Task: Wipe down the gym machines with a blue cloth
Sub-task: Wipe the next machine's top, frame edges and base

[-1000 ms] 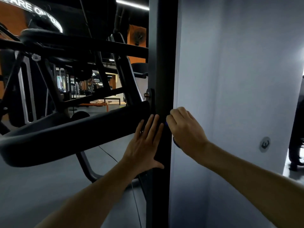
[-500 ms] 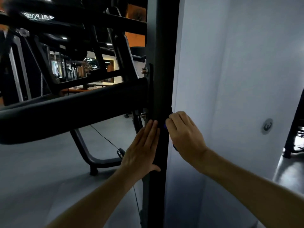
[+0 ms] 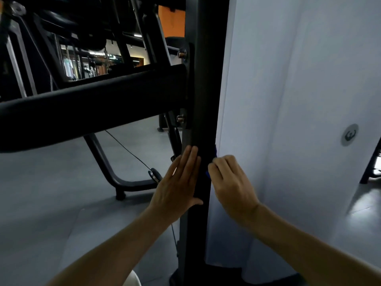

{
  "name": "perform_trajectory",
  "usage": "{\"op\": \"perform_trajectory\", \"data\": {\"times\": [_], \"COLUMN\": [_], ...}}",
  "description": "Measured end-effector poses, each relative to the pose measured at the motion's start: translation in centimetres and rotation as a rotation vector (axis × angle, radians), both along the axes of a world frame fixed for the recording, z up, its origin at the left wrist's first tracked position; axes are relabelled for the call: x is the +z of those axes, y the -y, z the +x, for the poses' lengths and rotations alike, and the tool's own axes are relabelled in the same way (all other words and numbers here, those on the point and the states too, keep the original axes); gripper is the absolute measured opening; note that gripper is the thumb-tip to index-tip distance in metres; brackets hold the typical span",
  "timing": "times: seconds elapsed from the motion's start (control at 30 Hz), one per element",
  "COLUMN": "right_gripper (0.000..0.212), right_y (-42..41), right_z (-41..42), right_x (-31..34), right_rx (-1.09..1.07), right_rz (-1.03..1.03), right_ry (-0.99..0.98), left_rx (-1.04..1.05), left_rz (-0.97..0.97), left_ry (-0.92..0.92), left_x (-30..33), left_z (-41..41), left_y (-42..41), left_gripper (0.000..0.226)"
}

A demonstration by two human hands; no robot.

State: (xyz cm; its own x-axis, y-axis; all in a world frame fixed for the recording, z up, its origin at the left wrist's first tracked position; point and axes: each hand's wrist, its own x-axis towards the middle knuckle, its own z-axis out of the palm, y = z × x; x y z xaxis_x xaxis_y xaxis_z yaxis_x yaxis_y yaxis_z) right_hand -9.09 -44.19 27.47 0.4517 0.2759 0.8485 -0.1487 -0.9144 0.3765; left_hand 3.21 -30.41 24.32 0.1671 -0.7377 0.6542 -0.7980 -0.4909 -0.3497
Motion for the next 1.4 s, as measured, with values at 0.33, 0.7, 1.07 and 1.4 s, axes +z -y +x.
{"op": "perform_trajectory", "data": {"times": [0.33, 0.7, 1.07, 1.4], "right_gripper": [0.016, 0.004, 0.012, 0.009], "right_y": [0.1, 0.1, -1.0, 0.1], "right_z": [0.4, -0.2, 1.3, 0.2], "right_x": [2.1, -7.1, 4.4, -9.9], "right_rx": [-0.052, 0.042, -0.003, -0.005], "right_rz": [0.028, 0.099, 0.103, 0.119], "right_ry": [0.07, -0.124, 0.158, -0.024], "left_rx": [0.042, -0.003, 0.022, -0.057], "left_rz": [0.011, -0.03, -0.041, -0.068], "left_ry": [-0.021, -0.034, -0.076, -0.048], "left_x": [-0.4, -3.3, -3.7, -7.5], "left_z": [-0.2, -0.6, -1.1, -0.4], "left_y": [0.2, -0.2, -0.4, -0.3], "left_gripper": [0.159, 0.147, 0.153, 0.146]}}
